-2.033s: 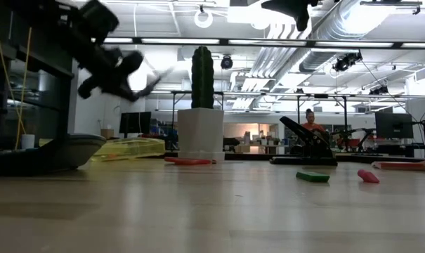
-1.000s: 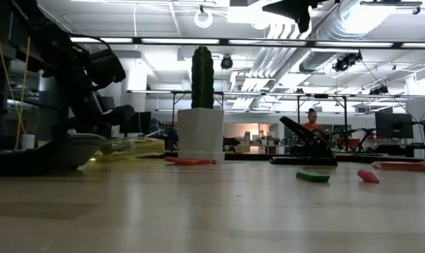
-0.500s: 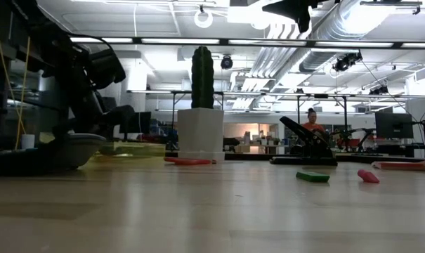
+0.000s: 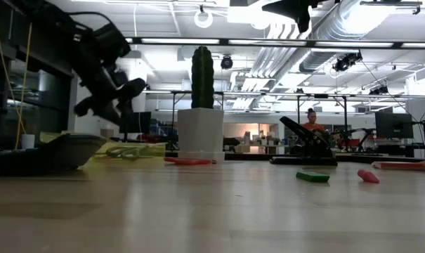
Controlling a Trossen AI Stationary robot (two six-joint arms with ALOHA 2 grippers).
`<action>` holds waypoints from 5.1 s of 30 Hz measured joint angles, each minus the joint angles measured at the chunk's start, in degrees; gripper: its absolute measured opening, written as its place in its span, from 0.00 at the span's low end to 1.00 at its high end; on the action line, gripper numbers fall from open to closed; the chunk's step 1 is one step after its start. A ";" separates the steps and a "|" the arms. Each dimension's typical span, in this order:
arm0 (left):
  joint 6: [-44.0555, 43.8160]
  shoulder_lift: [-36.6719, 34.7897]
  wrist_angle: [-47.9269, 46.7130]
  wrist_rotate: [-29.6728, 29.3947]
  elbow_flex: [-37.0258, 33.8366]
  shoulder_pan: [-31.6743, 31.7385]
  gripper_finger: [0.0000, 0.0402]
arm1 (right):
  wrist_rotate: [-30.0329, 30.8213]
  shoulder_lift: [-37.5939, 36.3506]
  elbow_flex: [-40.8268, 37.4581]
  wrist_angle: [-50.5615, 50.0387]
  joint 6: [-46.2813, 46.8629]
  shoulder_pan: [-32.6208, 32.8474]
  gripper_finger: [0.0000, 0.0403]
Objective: Pack school essentials
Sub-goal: Put the blue scissors into the transparent yellow supply box
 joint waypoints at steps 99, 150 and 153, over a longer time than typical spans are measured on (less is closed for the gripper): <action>48.31 34.69 -8.81 25.99 34.33 10.85 0.00 | 1.33 0.00 0.01 -0.96 6.87 0.00 0.49; 40.87 28.66 -23.81 24.86 32.20 13.58 0.00 | 5.06 0.00 -0.01 -2.75 7.28 -0.02 0.49; 40.71 30.67 -25.57 27.97 32.20 13.57 0.00 | 5.05 0.00 -0.01 -2.81 7.27 -0.02 0.49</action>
